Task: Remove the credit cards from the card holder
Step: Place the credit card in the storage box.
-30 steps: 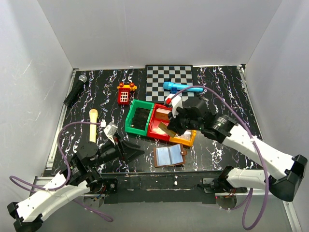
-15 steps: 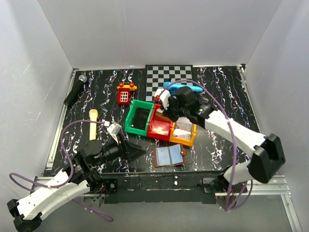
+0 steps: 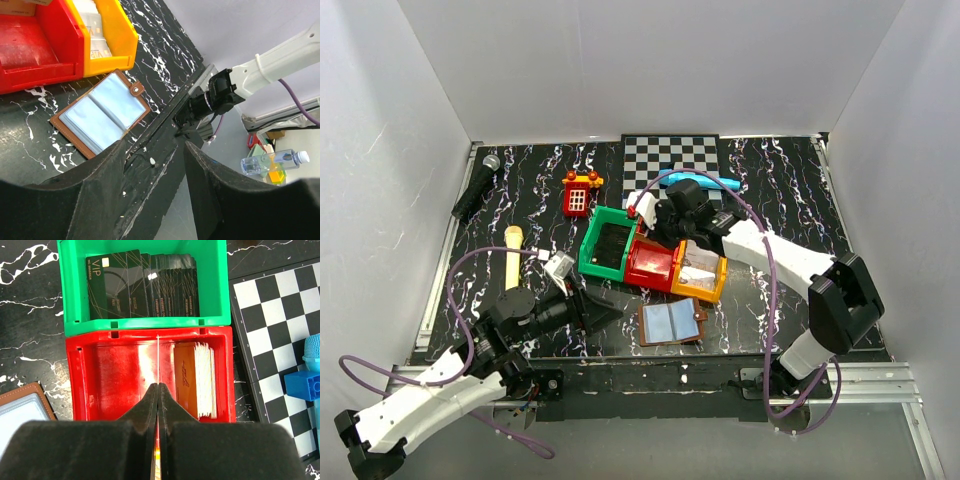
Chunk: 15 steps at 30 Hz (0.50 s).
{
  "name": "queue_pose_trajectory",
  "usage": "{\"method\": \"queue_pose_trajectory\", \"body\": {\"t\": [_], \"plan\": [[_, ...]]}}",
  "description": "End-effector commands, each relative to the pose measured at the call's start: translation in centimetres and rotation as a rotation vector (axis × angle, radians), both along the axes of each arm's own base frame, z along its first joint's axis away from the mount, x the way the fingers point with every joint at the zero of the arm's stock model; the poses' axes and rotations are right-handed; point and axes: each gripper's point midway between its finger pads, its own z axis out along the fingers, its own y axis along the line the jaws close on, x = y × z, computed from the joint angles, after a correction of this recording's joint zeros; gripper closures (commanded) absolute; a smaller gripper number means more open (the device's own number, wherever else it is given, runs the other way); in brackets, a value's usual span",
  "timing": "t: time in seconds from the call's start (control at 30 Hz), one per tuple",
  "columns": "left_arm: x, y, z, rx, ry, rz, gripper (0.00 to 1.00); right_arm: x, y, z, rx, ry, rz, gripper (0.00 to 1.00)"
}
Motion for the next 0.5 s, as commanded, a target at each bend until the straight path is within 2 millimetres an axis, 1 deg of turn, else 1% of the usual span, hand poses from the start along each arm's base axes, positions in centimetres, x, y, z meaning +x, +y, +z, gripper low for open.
{"method": "queue_pose_trajectory", "body": {"t": [0.0,0.13,0.47], "plan": [[0.4,0.0,0.7,0.018,-0.018,0.010,0.51,1.0,0.7,0.6,0.018,-0.062,0.041,0.99],[0.4,-0.2,0.3,0.018,-0.003,0.001,0.51,0.9,0.2,-0.6,0.006,-0.050,0.035,0.99],[0.4,-0.9,-0.5,0.021,0.023,-0.013,0.51,1.0,-0.7,-1.5,0.001,-0.036,0.020,0.99]]}}
